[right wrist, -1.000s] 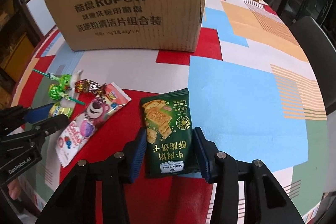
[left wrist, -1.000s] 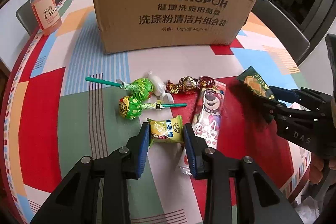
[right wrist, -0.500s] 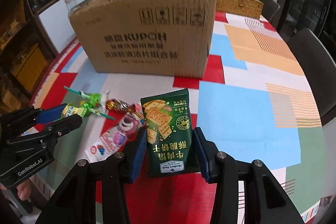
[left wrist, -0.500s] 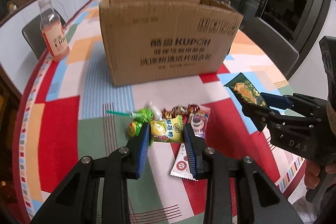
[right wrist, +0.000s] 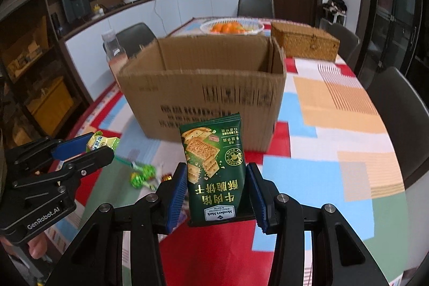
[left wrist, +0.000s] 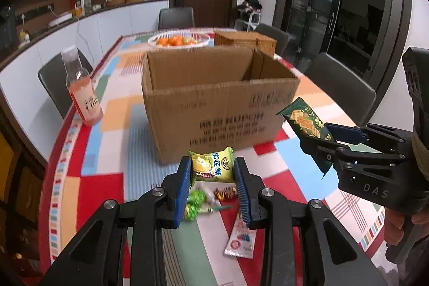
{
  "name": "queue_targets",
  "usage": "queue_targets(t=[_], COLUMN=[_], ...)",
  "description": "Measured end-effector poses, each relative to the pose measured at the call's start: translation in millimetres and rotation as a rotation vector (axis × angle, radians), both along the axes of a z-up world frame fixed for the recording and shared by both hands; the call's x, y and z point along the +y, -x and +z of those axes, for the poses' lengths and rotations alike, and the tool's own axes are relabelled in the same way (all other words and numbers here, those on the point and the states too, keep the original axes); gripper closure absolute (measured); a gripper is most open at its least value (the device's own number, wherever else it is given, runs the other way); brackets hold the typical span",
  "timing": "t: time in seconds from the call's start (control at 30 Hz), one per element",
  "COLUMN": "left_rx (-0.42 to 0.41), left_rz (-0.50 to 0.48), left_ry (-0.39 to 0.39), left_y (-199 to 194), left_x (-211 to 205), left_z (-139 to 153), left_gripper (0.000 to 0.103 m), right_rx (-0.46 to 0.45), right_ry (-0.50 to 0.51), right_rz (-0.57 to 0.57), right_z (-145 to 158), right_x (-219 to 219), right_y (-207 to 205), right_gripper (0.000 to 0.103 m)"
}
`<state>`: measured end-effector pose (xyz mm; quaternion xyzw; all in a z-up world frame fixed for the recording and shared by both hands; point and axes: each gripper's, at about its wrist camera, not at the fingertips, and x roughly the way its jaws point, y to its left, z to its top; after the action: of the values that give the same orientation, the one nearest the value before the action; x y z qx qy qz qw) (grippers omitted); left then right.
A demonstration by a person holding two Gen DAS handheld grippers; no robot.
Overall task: Organize snacks
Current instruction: 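Carry both packs over the cardboard box and open both tools to drop them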
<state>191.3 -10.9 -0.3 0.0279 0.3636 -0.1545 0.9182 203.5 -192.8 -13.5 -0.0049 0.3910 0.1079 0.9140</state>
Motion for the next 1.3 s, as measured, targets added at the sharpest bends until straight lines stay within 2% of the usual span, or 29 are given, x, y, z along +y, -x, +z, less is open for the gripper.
queue_targets(t=[0.33,0.57,0.8,1.0,1.3], left_rx=[-0.121,-0.166,-0.171,-0.143,-0.072], left_rz=[0.014,0.037,0.049,0.058,0.058], left_ry=[0.002,0.010,0.017,0.040,0.012], left_y=[-19.6,-41.6,-68.5,-97.5,-137.1], left_x=[0.7,4.2,8.2,12.3,5.8], left_z=[38.8,57.2,68.7,71.0,59.9], left_gripper=[0.071,0.071,0.071,0.071,0.071], right_rx=[-0.106,-0.123,-0.137,-0.136,-0.071], right_ry=[-0.041,-0.079,-0.079,-0.058,-0.018], right_rz=[0.000,0.016,0.023,0.024,0.017], right_z=[35.0,46.4,59.2,66.8,54.4], right_x=[1.3,4.4,9.2,13.5,17.3], right_y=[-21.7,-43.7,-72.6,-100.5,-141.9], right_gripper=[0.058,0.058,0.058,0.058,0.058])
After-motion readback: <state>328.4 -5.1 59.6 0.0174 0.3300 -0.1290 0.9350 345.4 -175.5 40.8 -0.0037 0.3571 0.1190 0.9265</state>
